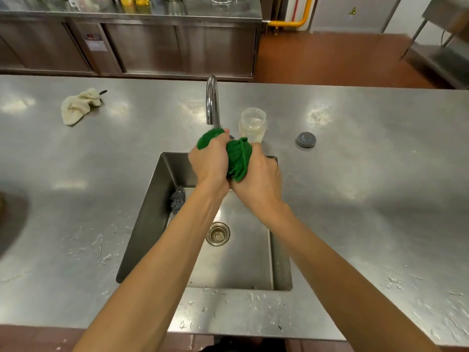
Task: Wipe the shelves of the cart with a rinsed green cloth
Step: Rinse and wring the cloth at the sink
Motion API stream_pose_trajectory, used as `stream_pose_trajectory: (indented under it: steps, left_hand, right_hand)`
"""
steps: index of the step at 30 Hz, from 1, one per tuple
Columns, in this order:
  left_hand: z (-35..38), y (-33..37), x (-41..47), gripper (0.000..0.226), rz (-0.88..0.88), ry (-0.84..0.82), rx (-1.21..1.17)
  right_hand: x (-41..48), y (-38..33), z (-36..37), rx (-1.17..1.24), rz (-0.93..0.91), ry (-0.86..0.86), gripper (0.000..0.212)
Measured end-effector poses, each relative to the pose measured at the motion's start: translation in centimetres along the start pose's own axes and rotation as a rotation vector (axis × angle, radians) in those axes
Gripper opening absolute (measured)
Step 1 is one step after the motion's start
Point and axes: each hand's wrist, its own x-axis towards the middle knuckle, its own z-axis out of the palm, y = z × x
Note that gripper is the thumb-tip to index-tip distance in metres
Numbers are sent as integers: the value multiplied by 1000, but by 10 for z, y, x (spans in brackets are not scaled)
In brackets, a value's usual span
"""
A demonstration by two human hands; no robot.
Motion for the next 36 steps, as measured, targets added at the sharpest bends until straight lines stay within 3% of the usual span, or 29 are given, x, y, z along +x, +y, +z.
stream_pose_trajectory:
  steps: [4, 11, 18, 21, 23, 26, 27, 29, 32, 36]
  left_hand:
    - [7, 7, 1, 17, 152, -100, 46]
    - [8, 3, 14, 18, 276, -223, 122]
    - [-2, -7, 33, 11, 262, -269, 251]
    - [-7, -10, 36, 13, 259, -305, 278]
    - [-12, -16, 33, 12, 277, -328, 301]
    - [-27, -24, 39, 11, 201, -205, 275]
    - [-34, -26, 43, 8, 146, -154, 249]
    - [-47, -32, 49, 4, 44, -86, 218]
    - [-64, -46, 51, 18, -79, -14, 161]
    - [-96, -63, 48, 17, -226, 53, 107]
  right_hand:
    - [11, -2, -12, 185, 19, -45, 35]
    - [24, 9, -8, 635, 23, -320, 20]
    - [31, 21, -8, 648, 161, -673, 37]
    - [34, 26, 1, 594, 172, -723, 21]
    - [33, 32, 4, 527, 146, -751, 23]
    - [28, 45, -3, 756, 219, -844, 39]
    - [26, 49, -5, 779, 219, -824, 40]
    - [25, 55, -3, 604, 98, -648, 32]
    - [26, 57, 2, 333, -20, -410, 31]
    - [31, 35, -10, 425, -13, -307, 44]
